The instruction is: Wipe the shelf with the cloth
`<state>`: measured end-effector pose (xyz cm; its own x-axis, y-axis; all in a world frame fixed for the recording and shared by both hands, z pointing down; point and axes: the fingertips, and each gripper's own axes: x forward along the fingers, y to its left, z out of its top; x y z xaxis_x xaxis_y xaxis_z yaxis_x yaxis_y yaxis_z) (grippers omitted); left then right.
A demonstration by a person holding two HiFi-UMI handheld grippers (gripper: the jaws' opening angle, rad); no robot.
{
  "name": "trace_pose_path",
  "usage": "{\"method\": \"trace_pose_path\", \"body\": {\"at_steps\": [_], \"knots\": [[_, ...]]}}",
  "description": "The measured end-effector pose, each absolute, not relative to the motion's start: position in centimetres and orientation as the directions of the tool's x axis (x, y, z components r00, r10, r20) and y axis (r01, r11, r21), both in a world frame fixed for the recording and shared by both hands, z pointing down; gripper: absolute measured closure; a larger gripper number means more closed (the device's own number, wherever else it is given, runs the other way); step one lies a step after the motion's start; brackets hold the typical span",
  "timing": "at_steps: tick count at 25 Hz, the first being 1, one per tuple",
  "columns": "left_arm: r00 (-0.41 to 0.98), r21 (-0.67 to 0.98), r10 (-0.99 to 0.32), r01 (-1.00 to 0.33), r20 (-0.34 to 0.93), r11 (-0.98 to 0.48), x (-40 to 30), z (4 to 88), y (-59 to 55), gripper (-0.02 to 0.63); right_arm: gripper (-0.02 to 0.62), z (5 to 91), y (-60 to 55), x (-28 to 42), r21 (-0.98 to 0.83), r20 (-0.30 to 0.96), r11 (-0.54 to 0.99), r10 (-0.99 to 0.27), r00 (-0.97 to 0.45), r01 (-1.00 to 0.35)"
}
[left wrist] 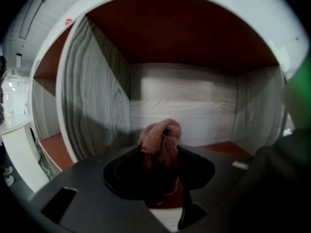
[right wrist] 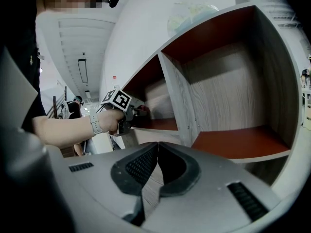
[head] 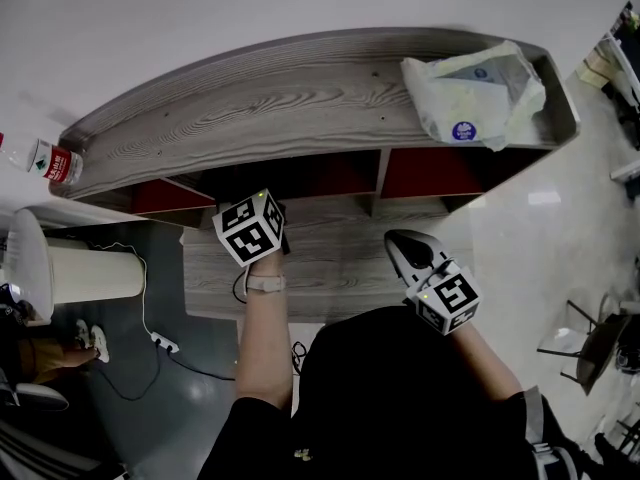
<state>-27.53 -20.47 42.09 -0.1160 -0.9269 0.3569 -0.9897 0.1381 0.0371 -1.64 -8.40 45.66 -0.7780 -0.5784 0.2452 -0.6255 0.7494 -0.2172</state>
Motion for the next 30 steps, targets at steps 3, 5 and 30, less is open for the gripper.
{"method": "trace_pose_path", "body": {"at_steps": [3, 5, 30], "knots": [[-0.058, 0.048, -0.933, -0.996, 0.356, 0.080, -25.9, 42.1, -18.8, 0.442, 0.598, 45.8, -8.0, -1.8, -0.219, 0.248, 0.753, -0.572, -0.782, -0.621], [-0.024, 0.040, -0.932, -0.998, 0.361, 0.042, -24.8, 42.2, -17.5, 0.442, 0.598, 45.9, -7.7, -1.9, -0.221, 0.250, 0.755, -0.569, -0.784, -0.618], [0.524, 0.181, -0.821, -0.851, 0.227, -0.493, -8.6, 44.2, -7.7, 0.443, 0.598, 44.9, -7.3, 2.2, -0.227, 0.230, 0.700, -0.637, -0.736, -0.677]]}}
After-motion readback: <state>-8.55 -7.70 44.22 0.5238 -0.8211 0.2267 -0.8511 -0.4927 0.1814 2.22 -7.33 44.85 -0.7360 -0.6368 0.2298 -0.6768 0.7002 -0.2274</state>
